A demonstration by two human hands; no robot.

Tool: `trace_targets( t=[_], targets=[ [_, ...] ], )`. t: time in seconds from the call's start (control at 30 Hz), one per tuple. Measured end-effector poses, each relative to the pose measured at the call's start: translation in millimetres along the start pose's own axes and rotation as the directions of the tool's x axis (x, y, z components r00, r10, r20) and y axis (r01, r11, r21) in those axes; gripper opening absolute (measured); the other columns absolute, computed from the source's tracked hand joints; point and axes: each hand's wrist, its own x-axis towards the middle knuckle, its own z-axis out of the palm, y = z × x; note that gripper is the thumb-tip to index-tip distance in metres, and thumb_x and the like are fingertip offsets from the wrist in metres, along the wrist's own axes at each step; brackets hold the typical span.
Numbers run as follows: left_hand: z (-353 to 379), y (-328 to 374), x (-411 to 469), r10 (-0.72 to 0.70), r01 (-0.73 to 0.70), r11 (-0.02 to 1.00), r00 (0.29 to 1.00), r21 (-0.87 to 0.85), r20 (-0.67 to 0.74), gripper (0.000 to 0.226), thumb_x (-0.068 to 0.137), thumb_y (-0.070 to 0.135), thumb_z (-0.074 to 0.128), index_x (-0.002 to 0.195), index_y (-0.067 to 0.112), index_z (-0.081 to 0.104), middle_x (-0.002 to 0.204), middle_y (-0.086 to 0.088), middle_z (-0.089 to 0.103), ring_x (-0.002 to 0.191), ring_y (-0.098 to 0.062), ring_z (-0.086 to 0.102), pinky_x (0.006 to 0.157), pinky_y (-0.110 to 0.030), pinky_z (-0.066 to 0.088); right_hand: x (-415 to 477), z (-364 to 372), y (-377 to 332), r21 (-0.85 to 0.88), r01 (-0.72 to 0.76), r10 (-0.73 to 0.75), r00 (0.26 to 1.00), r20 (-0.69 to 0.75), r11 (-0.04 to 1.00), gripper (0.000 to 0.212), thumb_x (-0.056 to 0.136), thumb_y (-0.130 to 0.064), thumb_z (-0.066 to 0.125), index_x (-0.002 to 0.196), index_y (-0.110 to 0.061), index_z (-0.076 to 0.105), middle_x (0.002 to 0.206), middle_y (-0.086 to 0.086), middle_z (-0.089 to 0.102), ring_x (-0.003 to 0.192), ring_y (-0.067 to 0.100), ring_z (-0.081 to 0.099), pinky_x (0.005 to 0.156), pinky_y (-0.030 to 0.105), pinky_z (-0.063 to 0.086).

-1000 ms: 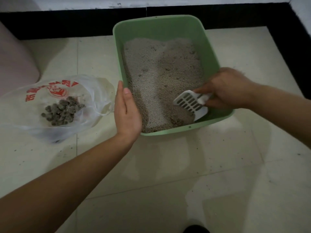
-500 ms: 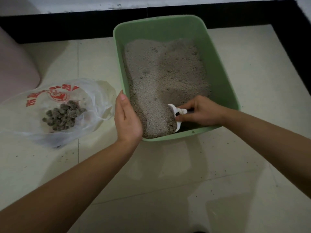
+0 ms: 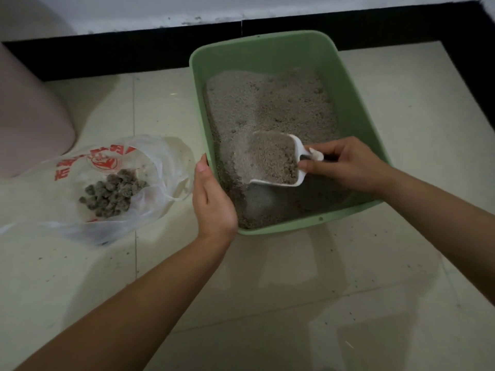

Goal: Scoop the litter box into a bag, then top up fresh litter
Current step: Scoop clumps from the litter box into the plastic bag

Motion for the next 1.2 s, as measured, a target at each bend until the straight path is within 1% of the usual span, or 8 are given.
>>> trace_targets(
  t=[0.13,0.2,0.33,0.5,0.67,0.83,1.0,1.2],
  targets=[
    [-0.8,-1.7,1.4,0.021,-0.021,1.000,1.000,-0.010,-0.011,0.051,0.105,0.038,0.020,0.146,0.014,0.038,0.150,0.005,0.039,0.135,0.001,0.032,0.105,-0.005,0.022,0.6,-3.9,-5.4,-0.019,-0.012,0.011,0.998,-0.057,1.000,0.028,0.084,-0.025,0.077,0.112,-0.027,0.075,0.103,-0.011,0.075,0.101,0.002,0.065,0.097,0.030,0.049],
    [-0.9,-1.0,0.6,0.016,-0.016,1.000,1.000,-0.008,-0.008,0.050,0.105,0.039,0.019,0.146,0.016,0.037,0.150,0.006,0.039,0.136,0.000,0.032,0.109,-0.013,0.021,-1.4,-7.1,-11.4,-0.019,-0.004,0.003,0.996,-0.092,1.000,0.028,0.084,-0.023,0.076,0.111,-0.029,0.073,0.100,-0.013,0.075,0.098,0.000,0.066,0.091,0.024,0.052],
    [-1.8,-1.1,0.8,0.010,-0.011,1.000,1.000,-0.016,-0.005,0.050,0.105,0.038,0.019,0.146,0.016,0.037,0.149,0.006,0.039,0.137,-0.001,0.031,0.111,-0.016,0.021,-3.7,-8.5,-19.8,0.067,0.058,-0.048,0.989,-0.141,0.996,0.028,0.088,-0.015,0.071,0.116,-0.013,0.071,0.099,-0.008,0.074,0.082,-0.011,0.063,0.075,0.006,0.045],
    [-0.9,-0.3,0.8,0.022,-0.022,1.000,1.000,-0.017,-0.002,0.050,0.105,0.037,0.019,0.146,0.015,0.038,0.146,0.005,0.042,0.134,-0.001,0.034,0.109,-0.015,0.024,-4.9,-9.5,-23.6,0.080,0.028,-0.010,0.976,-0.216,0.996,0.025,0.087,-0.020,0.073,0.112,-0.016,0.074,0.098,-0.008,0.074,0.077,-0.008,0.061,0.072,0.007,0.047],
    [-1.5,-3.9,3.0,0.026,-0.026,1.000,1.000,-0.001,-0.016,0.051,0.105,0.039,0.020,0.146,0.015,0.038,0.149,0.003,0.041,0.138,-0.005,0.033,0.117,-0.026,0.023,-7.1,-7.5,-24.9,0.039,0.007,0.003,0.967,-0.255,0.999,0.025,0.086,-0.022,0.074,0.111,-0.021,0.073,0.091,-0.018,0.072,0.072,-0.015,0.061,0.069,0.004,0.044],
    [-1.1,-4.0,3.2,0.022,-0.022,1.000,1.000,0.012,-0.010,0.050,0.105,0.040,0.021,0.146,0.017,0.038,0.148,0.007,0.039,0.133,0.002,0.031,0.112,-0.018,0.020,-6.2,-10.2,-26.5,0.010,-0.024,0.026,0.945,-0.326,1.000,0.026,0.086,-0.024,0.075,0.112,-0.026,0.070,0.068,-0.033,0.067,0.063,-0.017,0.058,0.062,0.002,0.042],
    [-1.8,-3.8,2.6,0.021,-0.021,0.999,1.000,0.033,0.001,0.050,0.105,0.040,0.021,0.147,0.018,0.037,0.150,0.007,0.037,0.132,0.003,0.028,0.111,-0.017,0.019,-6.7,-12.8,-29.3,-0.066,-0.081,0.051,0.930,-0.364,0.995,0.028,0.085,-0.032,0.075,0.113,-0.028,0.073,0.080,-0.024,0.068,0.061,-0.017,0.057,0.059,0.001,0.041],
    [-1.1,-4.9,3.5,0.032,-0.032,0.998,1.000,0.045,0.001,0.048,0.105,0.038,0.023,0.147,0.018,0.036,0.146,0.012,0.036,0.127,0.008,0.025,0.107,-0.012,0.017,-13.4,-9.1,-31.0,-0.186,-0.143,0.063,0.922,-0.382,0.972,0.030,0.085,-0.043,0.073,0.114,-0.036,0.072,0.082,-0.019,0.072,0.073,0.002,0.066,0.068,0.024,0.051]
  ],
)
